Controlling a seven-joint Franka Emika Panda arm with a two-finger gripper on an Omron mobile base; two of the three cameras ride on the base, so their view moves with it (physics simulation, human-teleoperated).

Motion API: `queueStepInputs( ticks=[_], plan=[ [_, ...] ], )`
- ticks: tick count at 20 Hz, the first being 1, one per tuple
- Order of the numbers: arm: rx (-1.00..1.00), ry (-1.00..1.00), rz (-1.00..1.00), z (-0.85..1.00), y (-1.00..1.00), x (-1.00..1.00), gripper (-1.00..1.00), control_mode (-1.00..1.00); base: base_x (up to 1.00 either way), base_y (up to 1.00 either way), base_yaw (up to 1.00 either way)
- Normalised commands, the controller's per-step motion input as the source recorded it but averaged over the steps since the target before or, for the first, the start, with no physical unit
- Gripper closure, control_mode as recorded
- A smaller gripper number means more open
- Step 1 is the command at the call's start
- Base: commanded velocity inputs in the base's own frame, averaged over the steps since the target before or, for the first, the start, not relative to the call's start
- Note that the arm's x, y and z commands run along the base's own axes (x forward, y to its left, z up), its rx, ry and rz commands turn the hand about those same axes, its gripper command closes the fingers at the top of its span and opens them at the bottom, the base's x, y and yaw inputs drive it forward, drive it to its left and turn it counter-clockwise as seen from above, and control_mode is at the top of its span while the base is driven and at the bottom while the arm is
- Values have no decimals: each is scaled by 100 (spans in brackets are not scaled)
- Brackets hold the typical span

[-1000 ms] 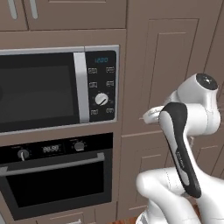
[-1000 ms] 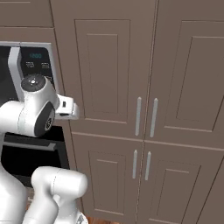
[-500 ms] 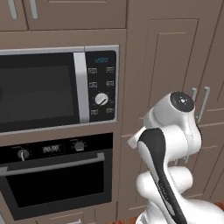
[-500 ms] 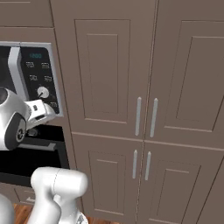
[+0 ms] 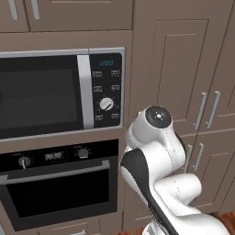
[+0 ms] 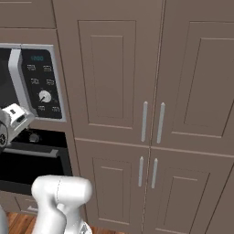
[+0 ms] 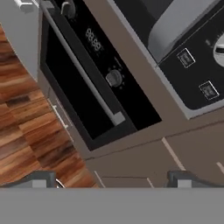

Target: Take the baked cake out of the oven and place it on the plate for cooling. Then close the oven door.

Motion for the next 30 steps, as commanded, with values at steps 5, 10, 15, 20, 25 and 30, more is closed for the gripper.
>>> queueStepInputs(
  ticks=[5,10,15,20,25,30],
  plan=[
    [-12,-13,12,-31,56,5,-100,-100,0,0,0],
    [-16,-28,2,-50,44,25,-100,-100,0,0,0],
    [-19,-21,0,-44,31,25,-100,-100,0,0,0],
    [-21,-8,0,-48,21,26,-100,-100,0,0,0],
    [-19,-3,0,-57,8,41,-100,-100,0,0,0],
    [-14,0,0,-49,19,52,-100,-100,0,0,0]
  ],
)
